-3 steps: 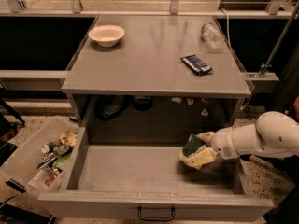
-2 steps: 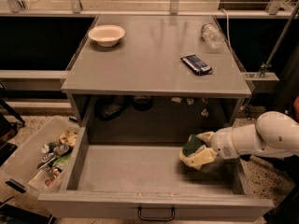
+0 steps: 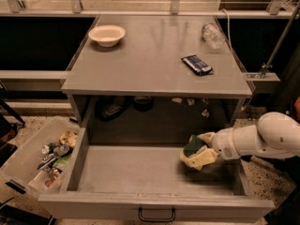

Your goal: Place sponge into top drawer

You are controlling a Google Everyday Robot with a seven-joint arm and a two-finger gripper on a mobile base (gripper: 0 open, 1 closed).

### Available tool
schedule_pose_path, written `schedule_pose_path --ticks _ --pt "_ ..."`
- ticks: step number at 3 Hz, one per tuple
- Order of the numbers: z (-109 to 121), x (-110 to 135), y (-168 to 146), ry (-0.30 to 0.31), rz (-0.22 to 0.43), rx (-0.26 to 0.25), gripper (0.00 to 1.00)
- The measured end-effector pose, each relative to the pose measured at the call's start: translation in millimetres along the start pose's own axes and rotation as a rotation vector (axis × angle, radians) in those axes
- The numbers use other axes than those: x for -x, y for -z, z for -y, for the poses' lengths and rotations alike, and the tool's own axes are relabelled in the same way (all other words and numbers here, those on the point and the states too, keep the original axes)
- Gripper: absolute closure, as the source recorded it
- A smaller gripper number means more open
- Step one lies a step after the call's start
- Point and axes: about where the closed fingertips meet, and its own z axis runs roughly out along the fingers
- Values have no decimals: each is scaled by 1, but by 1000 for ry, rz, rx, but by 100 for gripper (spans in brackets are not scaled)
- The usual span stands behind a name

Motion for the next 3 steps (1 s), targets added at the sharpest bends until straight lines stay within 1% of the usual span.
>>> schedule_pose_path --ticks 1,2,3 --pt "0 0 0 0 0 0 11" --pt "0 0 0 0 0 0 0" --pt "0 0 0 0 0 0 0"
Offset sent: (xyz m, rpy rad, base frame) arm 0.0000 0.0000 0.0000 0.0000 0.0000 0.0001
